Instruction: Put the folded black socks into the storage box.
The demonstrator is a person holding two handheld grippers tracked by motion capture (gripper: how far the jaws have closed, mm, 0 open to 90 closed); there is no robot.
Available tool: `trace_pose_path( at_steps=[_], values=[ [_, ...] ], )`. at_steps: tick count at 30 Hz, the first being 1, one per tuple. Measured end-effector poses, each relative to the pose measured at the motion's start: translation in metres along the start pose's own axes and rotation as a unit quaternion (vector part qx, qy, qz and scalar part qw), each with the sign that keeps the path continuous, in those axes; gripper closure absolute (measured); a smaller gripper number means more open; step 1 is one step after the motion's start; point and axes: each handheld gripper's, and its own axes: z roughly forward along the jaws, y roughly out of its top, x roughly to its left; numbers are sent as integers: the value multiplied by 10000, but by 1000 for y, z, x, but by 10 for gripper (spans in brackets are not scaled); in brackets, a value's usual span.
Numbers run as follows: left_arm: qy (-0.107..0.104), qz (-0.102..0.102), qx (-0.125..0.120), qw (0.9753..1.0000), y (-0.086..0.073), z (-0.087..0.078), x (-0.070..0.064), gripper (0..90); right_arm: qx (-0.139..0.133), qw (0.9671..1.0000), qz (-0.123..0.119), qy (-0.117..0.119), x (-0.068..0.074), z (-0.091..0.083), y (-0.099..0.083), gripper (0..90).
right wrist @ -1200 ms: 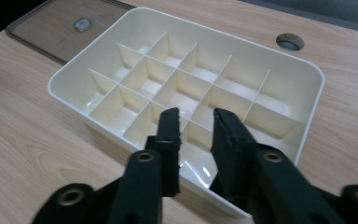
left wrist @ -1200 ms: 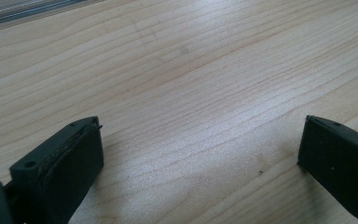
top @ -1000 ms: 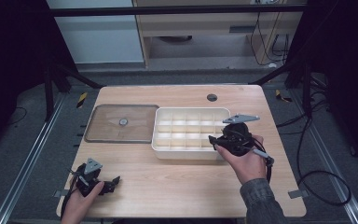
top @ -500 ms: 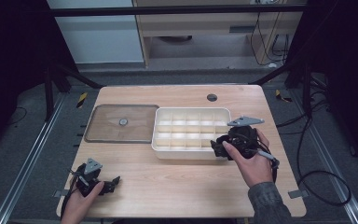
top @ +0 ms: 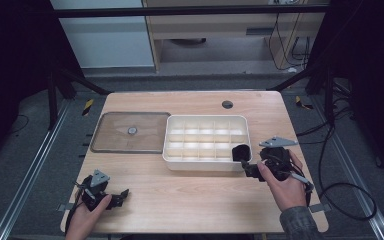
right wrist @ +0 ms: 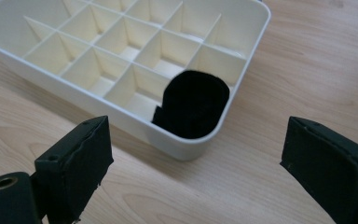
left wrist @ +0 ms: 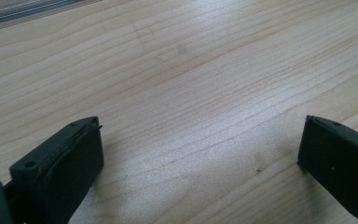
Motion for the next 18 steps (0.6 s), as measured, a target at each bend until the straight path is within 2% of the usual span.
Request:
trace_pose_path(
  at_steps=[10, 18],
  values=[
    [0, 5, -4, 10000, 0, 0, 0, 0, 75, 9998, -127, -113, -15, 10, -37, 91],
    [-3, -2, -16, 10000, 0, 0, -1, 0, 155, 9998, -28, -104, -23, 25, -62, 91]
  ],
)
